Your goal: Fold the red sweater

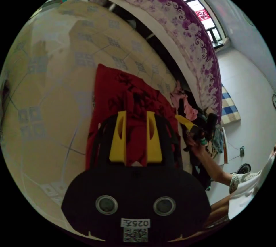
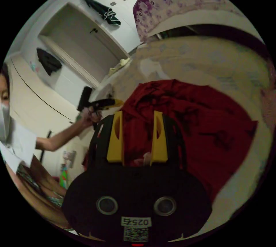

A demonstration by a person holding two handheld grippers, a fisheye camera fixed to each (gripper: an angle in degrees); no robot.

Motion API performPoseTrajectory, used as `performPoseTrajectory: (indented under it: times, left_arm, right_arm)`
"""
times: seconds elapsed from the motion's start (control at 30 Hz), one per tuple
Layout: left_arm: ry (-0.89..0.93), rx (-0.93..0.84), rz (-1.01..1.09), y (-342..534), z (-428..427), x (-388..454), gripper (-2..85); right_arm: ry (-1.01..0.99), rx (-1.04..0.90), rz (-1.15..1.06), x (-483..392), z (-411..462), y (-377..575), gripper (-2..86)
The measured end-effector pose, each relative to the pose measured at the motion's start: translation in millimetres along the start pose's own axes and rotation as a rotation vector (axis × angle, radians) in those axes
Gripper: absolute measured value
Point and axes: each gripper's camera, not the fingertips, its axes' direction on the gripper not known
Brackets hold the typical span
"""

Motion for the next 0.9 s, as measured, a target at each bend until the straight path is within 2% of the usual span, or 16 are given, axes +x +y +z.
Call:
performPoseTrajectory:
  times: [0.07, 0.2, 0.33, 0.4, 0.47, 0.6, 0.7, 0.77, 0.9]
  left_arm:
    - [-0.034, -0.065, 0.043, -17, 16, 25, 5.6]
    - [-0.131, -0.123, 0.038, -42, 37, 48, 5.3]
    - [-0.310, -0.108, 0.038, -57, 38, 74, 1.8]
    - [-0.373, -0.166, 0.068, -57, 49, 88, -0.1]
    - [-0.441, -0.121, 0.122, -57, 46, 112, -0.7]
    - [-0.515, -0.008, 0.131, -58, 12, 142, -0.9]
    - [-0.444, -0.121, 0.162, -57, 10, 143, -1.1]
    - [-0.479, -0.097, 0.133, -40, -21, 149, -0.7]
    - [-0.314, -0.064, 0.104, 33, -104, 157, 3.3]
  right_arm:
    - [0.166, -0.019, -0.017, 0, -18, 21, 14.5]
    - [0.312, -0.044, 0.033, 10, -29, 49, 14.7]
    - [0.433, -0.072, 0.141, 29, -29, 65, 13.9]
    - [0.383, -0.086, 0.209, 37, -29, 74, 13.1]
    - [0.271, -0.067, 0.261, 42, -30, 94, 13.4]
    - [0.239, 0.012, 0.315, 39, -44, 127, 13.5]
    - [0.235, 0.029, 0.373, 40, -54, 155, 13.5]
    - [0.234, 0.037, 0.399, 34, -68, 182, 13.8]
    - [0.226, 0.040, 0.452, 5, -101, 240, 13.9]
